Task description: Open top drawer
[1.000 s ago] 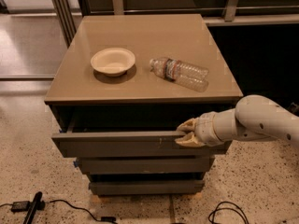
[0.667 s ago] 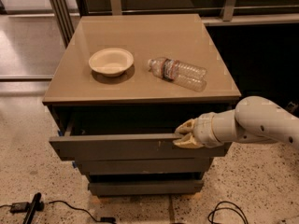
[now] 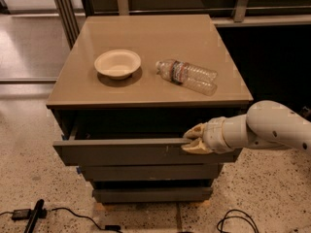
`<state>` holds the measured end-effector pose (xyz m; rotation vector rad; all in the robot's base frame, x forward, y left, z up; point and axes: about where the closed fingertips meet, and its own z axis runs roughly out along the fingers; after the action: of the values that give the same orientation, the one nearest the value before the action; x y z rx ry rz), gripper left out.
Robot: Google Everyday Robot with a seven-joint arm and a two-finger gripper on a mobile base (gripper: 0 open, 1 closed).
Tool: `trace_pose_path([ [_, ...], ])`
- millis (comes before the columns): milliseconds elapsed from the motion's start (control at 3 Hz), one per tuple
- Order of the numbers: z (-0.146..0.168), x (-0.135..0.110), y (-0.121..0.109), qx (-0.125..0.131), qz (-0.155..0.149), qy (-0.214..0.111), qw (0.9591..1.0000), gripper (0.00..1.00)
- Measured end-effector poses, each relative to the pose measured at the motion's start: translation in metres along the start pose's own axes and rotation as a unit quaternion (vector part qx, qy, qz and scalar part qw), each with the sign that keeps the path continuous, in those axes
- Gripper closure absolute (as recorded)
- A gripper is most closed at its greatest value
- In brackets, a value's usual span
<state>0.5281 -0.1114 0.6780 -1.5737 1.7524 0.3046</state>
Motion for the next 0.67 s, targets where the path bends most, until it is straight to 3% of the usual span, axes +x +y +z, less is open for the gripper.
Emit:
trace_pose_path([
  [667,0.0000,0.0000,0.0000,0.000,0.000,0.000,1.0000,0.12],
])
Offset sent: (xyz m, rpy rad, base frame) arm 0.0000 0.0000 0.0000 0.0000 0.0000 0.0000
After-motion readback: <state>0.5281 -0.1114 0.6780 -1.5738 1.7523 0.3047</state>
